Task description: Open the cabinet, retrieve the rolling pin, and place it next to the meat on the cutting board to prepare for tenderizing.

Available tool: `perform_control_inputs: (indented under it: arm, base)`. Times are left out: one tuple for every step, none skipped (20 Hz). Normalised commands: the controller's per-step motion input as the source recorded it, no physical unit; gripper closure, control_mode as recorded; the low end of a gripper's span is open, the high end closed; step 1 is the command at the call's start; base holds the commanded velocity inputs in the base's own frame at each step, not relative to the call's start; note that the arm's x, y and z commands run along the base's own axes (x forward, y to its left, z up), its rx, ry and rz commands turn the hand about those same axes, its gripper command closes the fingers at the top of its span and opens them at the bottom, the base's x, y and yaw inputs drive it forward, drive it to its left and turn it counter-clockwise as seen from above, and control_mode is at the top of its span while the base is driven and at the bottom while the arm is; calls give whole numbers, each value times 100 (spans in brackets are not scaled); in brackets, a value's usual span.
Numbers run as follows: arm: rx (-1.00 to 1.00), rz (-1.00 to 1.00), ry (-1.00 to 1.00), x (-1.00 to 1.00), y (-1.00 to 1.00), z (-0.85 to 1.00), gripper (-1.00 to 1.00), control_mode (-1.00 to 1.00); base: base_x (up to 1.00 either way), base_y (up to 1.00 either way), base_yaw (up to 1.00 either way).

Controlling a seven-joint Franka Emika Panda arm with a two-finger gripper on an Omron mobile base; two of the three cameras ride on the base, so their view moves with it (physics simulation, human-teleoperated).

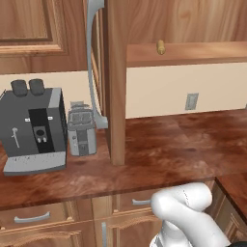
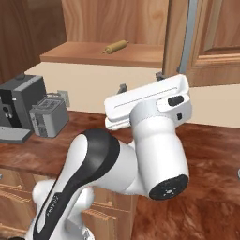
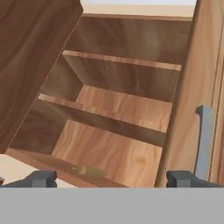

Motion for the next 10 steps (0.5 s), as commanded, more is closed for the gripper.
perform_control_inputs:
  arm:
    - [-12, 4, 0, -3, 88, -19, -100, -100]
    - [-12, 3, 0, -3, 88, -18, -100, -100]
    - [-12, 2, 0, 0, 84, -16, -100, -100]
    - [-13, 1, 0, 0, 84, -16, -100, -100]
    - [-13, 0, 0, 0, 81, -13, -100, -100]
    - [-13, 0, 0, 1, 77, -14, -100, -100]
    - [-13, 0, 0, 4, 74, -14, -100, -100]
    - [-14, 0, 1, 10, 73, -16, -100, -100]
    - [-15, 0, 3, 19, 70, -17, -100, -100]
    - [-15, 0, 5, 25, 67, -18, -100, -100]
  base:
    - [0, 0, 0]
    - [0, 0, 0]
    - [0, 0, 0]
    - [0, 0, 0]
    - [0, 0, 0]
    - [0, 0, 0]
    - [0, 0, 0]
    - [0, 0, 0]
    - [0, 0, 0]
    - [0, 0, 0]
